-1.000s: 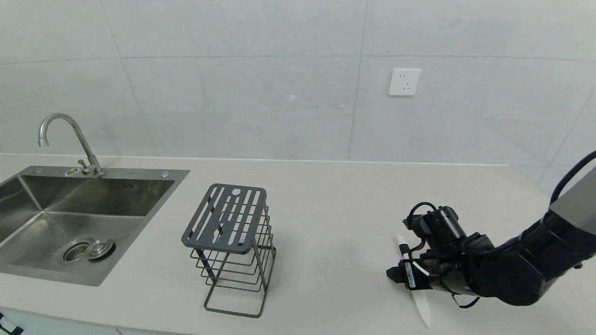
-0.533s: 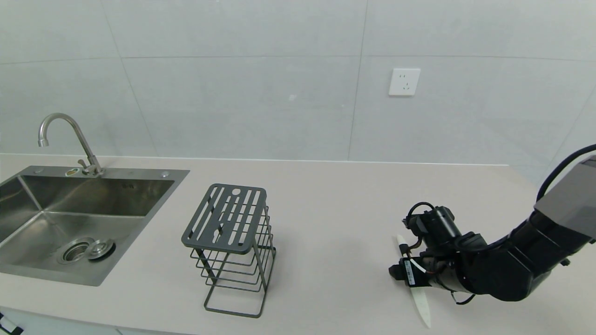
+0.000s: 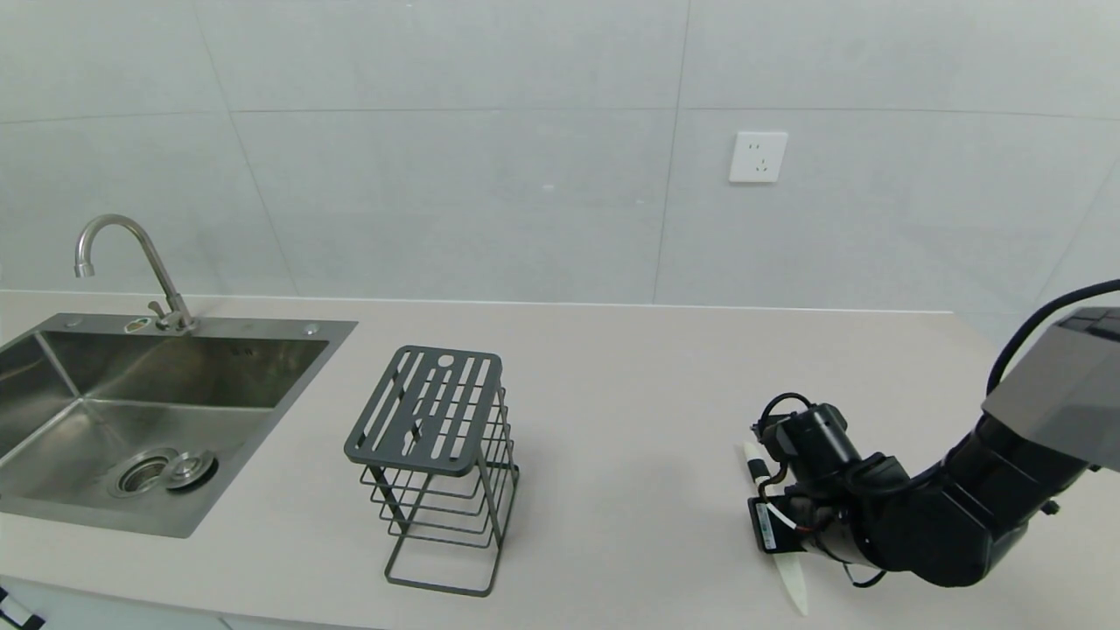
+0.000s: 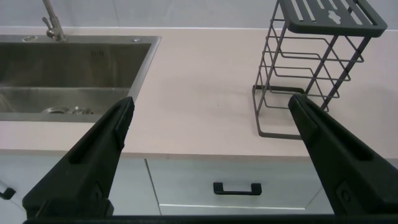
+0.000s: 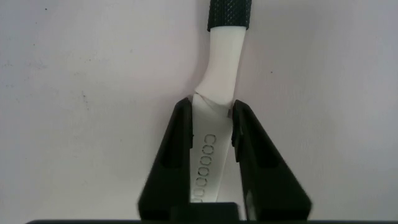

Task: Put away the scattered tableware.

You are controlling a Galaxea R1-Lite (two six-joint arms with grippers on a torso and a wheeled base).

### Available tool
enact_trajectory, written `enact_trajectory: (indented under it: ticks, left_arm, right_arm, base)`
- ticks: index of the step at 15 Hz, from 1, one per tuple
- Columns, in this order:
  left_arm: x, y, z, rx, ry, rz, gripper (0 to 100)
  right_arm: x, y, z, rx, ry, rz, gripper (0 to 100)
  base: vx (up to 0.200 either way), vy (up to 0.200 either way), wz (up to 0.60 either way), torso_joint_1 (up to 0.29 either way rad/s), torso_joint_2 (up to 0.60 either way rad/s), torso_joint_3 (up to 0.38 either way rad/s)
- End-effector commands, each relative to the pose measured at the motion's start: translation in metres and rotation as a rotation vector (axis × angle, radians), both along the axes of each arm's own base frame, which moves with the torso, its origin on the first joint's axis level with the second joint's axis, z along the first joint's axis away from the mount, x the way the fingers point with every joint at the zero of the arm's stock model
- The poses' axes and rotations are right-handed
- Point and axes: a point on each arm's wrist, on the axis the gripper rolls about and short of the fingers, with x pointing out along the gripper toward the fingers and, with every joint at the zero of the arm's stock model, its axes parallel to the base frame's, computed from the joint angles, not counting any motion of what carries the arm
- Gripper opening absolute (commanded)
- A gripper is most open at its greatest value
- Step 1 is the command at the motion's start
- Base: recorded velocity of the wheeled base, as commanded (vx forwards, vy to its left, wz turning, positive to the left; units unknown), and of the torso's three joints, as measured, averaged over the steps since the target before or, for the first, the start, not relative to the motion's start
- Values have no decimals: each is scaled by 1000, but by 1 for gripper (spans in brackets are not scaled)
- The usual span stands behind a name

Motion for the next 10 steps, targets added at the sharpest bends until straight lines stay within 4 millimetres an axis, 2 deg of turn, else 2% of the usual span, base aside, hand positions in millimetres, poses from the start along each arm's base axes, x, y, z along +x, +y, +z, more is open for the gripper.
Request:
enact_trajectory:
  ticks: [1,2,3,4,5,7,10]
  left_arm:
    - [0,0,0,0,1,0,100]
    - [0,0,0,0,2,0,100]
    - [0,0,0,0,2,0,100]
    - [0,0,0,0,2,0,100]
    - [0,0,0,0,2,0,100]
    - [0,0,0,0,2,0,100]
    - [0,0,0,-1,3,0,100]
  right_arm:
    - [3,1,-9,-4,7,3,0]
    - [10,4,0,25,-55,8,0]
    - [22,9,25,68,-170,34,0]
    - [36,13,64,103,-311,72,0]
    - [41,13,84,131,-377,95,0]
    - [41,8,104,134,-438,142,0]
    - [40,7,117,160,-508,210,0]
  base:
    - [0,0,0,0,0,0]
    - [0,0,0,0,0,0]
    - [0,0,0,0,0,0]
    - [0,0,0,0,0,0]
    - [0,0,0,0,0,0]
    - [0,0,0,0,0,0]
    - [0,0,0,0,0,0]
